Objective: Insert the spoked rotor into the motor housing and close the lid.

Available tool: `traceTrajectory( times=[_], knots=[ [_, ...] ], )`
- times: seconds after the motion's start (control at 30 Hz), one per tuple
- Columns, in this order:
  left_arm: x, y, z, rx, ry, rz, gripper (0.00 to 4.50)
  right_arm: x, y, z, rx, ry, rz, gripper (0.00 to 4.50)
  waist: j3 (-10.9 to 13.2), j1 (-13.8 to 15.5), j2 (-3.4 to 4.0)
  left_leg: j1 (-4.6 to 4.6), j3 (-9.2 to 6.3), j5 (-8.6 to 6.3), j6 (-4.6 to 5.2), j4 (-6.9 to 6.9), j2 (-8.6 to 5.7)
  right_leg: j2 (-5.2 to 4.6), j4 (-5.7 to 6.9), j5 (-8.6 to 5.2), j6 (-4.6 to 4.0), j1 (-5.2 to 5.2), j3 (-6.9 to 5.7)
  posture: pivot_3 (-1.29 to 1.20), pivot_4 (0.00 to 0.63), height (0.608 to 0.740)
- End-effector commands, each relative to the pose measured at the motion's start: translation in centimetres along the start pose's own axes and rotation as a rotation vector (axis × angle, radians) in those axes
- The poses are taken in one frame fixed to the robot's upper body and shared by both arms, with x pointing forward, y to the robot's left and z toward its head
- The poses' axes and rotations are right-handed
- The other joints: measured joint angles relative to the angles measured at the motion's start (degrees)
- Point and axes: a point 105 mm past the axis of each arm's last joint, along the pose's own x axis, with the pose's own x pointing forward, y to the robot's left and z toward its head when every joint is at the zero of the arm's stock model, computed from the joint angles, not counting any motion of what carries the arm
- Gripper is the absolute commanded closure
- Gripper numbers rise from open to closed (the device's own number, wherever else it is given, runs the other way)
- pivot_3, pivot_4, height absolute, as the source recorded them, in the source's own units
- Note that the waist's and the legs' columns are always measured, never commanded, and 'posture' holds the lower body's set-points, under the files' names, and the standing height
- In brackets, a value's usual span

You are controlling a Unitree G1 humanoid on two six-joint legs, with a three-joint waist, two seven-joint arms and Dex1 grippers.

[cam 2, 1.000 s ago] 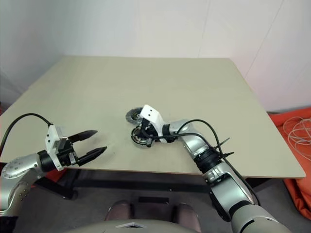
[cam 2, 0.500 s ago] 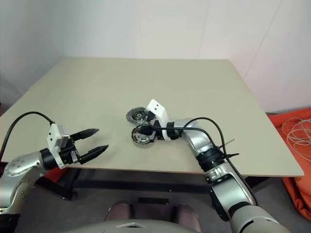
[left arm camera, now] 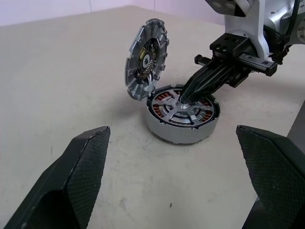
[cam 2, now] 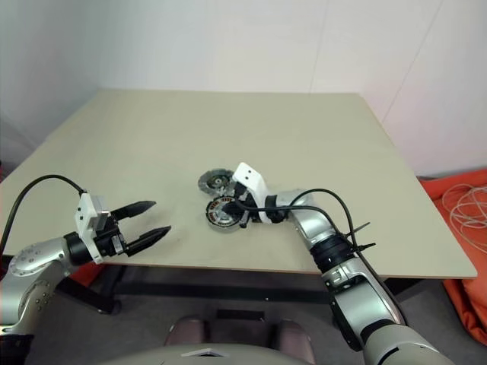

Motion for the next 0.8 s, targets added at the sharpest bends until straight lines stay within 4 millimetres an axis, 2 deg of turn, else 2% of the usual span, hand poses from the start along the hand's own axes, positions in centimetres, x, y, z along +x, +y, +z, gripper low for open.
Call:
traceTrajectory(
  times=[0.03,0.17,0.4,0.53,0.63,0.7,0.8],
  knots=[
    [0.3,-0.1,0.9,0.036,-0.026,-0.007,0.0,0.0,0.2,-1.6,0.027,0.053,0.012,4.45,0.0,0.0,0.0,0.01,0.0,0.0,0.0,0.0,0.0,0.0,0.0,0.0,0.0,0.0,0.0,0.0,0.0,0.74],
    [0.3,0.0,1.0,0.038,-0.028,-0.007,0.0,-0.4,0.3,-0.3,0.007,0.007,0.034,4.45,-0.01,0.01,-0.01,0.01,0.0,0.0,0.0,0.0,0.0,0.0,0.0,0.0,0.0,0.01,0.0,0.0,0.0,0.74],
    [0.3,0.2,1.0,0.042,-0.026,-0.006,0.0,-2.5,-0.4,2.4,-0.076,-0.002,0.067,4.45,0.01,0.07,0.01,-0.1,0.0,0.0,0.0,0.01,0.0,0.01,0.0,0.0,-0.01,-0.05,0.0,0.0,0.0,0.74],
    [0.4,0.3,1.1,0.045,-0.028,-0.007,0.0,-4.2,-1.0,3.8,-0.214,0.036,0.097,4.45,0.04,0.07,0.05,-0.19,0.01,0.0,0.0,0.01,0.02,0.02,0.02,0.01,-0.01,-0.15,0.0,0.0,0.0,0.74],
    [0.4,0.3,1.1,0.045,-0.03,-0.017,0.0,-5.2,-1.0,4.7,-0.376,0.093,0.149,3.86,0.04,0.07,0.04,-0.19,0.02,0.0,0.0,0.01,0.02,0.02,0.02,0.01,-0.01,-0.16,0.0,0.0,0.0,0.74],
    [0.3,0.1,1.0,0.034,-0.029,-0.026,0.0,-5.7,-1.3,4.8,-0.528,0.174,0.177,3.26,0.04,0.05,0.05,-0.2,0.03,0.0,0.0,0.01,0.03,0.02,0.03,0.01,-0.01,-0.17,0.0,0.0,0.0,0.74],
    [0.1,-0.1,0.7,0.027,-0.023,-0.031,0.0,-6.1,-1.4,4.6,-0.644,0.251,0.237,2.18,0.03,-0.01,0.04,-0.25,0.04,0.0,0.0,0.01,0.05,0.02,0.04,0.01,-0.02,-0.23,0.0,0.0,0.0,0.74]
  ],
)
